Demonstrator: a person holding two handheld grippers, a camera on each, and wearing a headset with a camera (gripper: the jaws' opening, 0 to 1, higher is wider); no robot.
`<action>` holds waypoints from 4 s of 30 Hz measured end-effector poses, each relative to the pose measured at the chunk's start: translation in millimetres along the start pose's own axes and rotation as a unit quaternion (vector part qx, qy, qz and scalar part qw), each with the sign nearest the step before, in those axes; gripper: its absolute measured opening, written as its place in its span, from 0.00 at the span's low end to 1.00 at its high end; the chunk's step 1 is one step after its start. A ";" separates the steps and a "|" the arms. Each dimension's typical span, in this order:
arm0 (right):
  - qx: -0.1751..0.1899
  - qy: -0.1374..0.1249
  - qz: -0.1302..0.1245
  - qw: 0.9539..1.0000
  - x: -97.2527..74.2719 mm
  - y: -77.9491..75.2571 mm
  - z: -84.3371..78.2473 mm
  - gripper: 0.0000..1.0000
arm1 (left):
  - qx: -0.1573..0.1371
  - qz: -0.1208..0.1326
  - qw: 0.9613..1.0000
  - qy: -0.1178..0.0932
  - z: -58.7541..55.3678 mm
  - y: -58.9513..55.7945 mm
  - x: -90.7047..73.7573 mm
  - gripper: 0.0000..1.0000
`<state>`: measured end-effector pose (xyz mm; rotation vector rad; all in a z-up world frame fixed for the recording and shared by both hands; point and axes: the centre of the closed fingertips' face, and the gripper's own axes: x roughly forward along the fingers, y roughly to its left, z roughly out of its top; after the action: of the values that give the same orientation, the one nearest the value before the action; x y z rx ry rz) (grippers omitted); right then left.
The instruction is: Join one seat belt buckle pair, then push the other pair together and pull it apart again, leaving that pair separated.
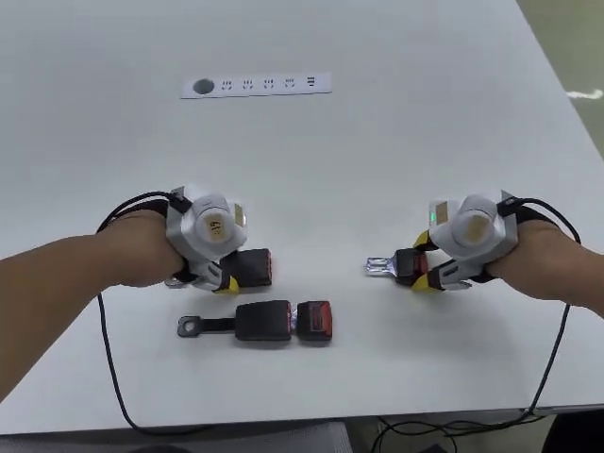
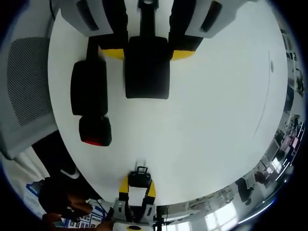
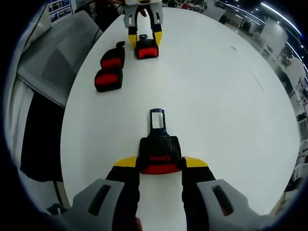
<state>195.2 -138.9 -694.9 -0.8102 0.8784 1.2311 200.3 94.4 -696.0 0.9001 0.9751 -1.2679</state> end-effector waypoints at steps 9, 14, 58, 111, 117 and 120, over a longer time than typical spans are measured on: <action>-0.020 -0.009 0.006 1.000 18.7 5.8 40.0 0.32 | 0.000 0.004 1.000 0.003 -0.2 -1.3 -0.8 0.33; -0.027 -0.015 0.007 1.000 29.8 6.2 61.2 0.32 | 0.001 0.004 1.000 0.001 -0.2 -1.8 -0.3 0.33; -0.046 -0.043 0.027 0.998 65.4 15.0 137.7 0.30 | 0.005 -0.005 1.000 -0.010 2.2 -1.7 -2.7 0.31; -0.016 -0.019 0.001 1.000 24.7 6.2 58.2 0.32 | 0.010 -0.010 1.000 -0.009 -1.4 2.0 3.6 0.32; -0.006 0.007 0.001 1.000 9.0 0.5 23.5 0.32 | 0.011 -0.009 1.000 -0.012 -2.7 2.8 5.0 0.32; -0.002 0.021 0.006 1.000 3.5 0.2 6.0 0.32 | 0.016 -0.009 1.000 -0.019 -3.1 2.9 5.1 0.32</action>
<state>196.1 -132.1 -695.4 -0.8366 0.9158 1.2314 203.1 95.8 -701.9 0.8908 0.9385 -1.3148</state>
